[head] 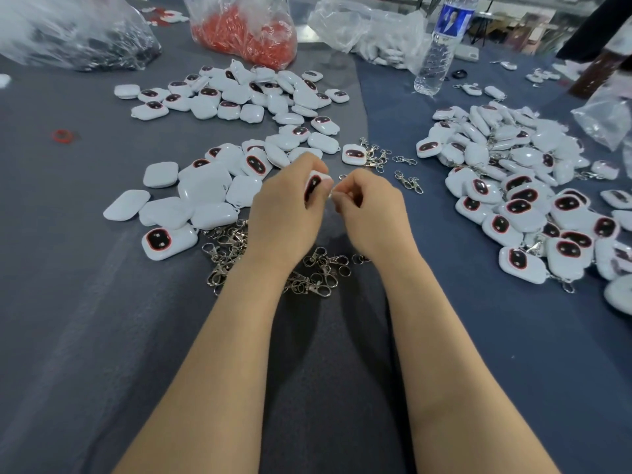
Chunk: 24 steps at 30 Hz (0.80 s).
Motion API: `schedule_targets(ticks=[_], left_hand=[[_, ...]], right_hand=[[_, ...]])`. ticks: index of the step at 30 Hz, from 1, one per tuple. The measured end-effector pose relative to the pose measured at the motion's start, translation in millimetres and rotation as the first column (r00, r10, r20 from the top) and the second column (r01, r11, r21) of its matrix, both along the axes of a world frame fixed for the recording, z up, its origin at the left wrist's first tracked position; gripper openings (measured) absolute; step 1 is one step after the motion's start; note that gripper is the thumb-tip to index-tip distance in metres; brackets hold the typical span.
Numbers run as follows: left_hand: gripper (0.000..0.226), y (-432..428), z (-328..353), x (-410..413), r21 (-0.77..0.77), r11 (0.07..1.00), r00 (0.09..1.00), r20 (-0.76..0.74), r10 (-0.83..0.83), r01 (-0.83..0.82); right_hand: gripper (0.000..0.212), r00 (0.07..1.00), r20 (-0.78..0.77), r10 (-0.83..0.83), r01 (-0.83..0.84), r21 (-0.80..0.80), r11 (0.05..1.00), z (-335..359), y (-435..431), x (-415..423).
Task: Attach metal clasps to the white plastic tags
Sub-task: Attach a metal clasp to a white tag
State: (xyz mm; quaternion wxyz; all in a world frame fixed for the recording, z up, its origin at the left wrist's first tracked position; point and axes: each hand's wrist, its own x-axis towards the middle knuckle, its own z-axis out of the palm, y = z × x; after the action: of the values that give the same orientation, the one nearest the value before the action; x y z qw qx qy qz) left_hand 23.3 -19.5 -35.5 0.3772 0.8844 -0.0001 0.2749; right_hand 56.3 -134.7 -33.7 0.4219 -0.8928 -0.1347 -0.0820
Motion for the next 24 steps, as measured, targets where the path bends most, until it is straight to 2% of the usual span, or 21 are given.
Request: schedule_targets(ticks=[2,3,5,6,7,8,10,12,14,18,20,21,22,23,24], left_hand=[[0.012,-2,-2,0,0.034,0.999,1.000,0.024,-0.004,0.003],[0.011,-2,-3,2,-0.008,1.000,1.000,0.030,0.003,-0.003],[0.008,-2,-2,6,-0.226,0.973,0.999,0.000,0.042,-0.041],[0.006,-2,-1,9,-0.382,0.922,0.998,-0.045,0.049,-0.063],[0.006,-2,-1,11,-0.558,0.826,0.995,-0.100,0.027,-0.079],[0.008,-2,-1,12,-0.727,0.680,0.988,-0.155,-0.028,-0.095],[0.011,-1,0,12,-0.924,0.365,0.961,-0.195,-0.194,-0.114],[0.016,1,3,11,-0.985,0.135,0.937,-0.142,-0.319,-0.104],[0.022,4,5,11,-0.993,-0.051,0.912,-0.080,-0.403,-0.110],[0.024,6,6,10,-0.934,-0.303,0.846,0.001,-0.533,-0.189],[0.023,6,6,10,-0.922,-0.330,0.848,0.006,-0.529,-0.200],[0.022,5,6,10,-0.939,-0.287,0.863,-0.019,-0.505,-0.189],[0.020,3,6,10,-0.969,-0.182,0.885,-0.065,-0.460,-0.166],[0.017,2,6,10,-0.990,-0.008,0.914,-0.125,-0.385,-0.139],[0.014,0,5,10,-0.971,0.208,0.944,-0.174,-0.280,-0.117]], right_hand=[[0.013,1.000,0.001,-0.009,0.009,0.001,1.000,-1,-1,0],[0.013,1.000,0.003,-0.012,0.012,0.035,0.999,0,0,1],[0.011,1.000,-0.007,-0.008,0.008,0.148,0.989,1,2,2],[0.010,1.000,-0.022,0.005,0.000,0.211,0.977,1,4,2],[0.010,0.999,-0.044,0.022,-0.009,0.268,0.963,2,5,2],[0.011,0.997,-0.064,0.039,-0.017,0.308,0.951,3,6,2],[0.011,0.995,-0.076,0.057,-0.029,0.322,0.946,3,7,1],[0.011,0.996,-0.063,0.069,-0.046,0.310,0.949,3,8,0],[0.012,0.996,-0.041,0.075,-0.056,0.341,0.938,4,10,-1],[0.011,0.999,0.044,0.005,-0.021,0.353,0.936,4,12,-5],[0.012,0.996,0.079,-0.030,0.001,0.335,0.942,3,13,-6],[0.011,0.995,0.087,-0.039,0.010,0.314,0.949,3,13,-6],[0.010,0.994,0.095,-0.046,0.018,0.278,0.960,2,13,-6],[0.010,0.993,0.105,-0.050,0.024,0.233,0.972,2,12,-5],[0.010,0.992,0.117,-0.051,0.028,0.191,0.981,1,12,-4]])
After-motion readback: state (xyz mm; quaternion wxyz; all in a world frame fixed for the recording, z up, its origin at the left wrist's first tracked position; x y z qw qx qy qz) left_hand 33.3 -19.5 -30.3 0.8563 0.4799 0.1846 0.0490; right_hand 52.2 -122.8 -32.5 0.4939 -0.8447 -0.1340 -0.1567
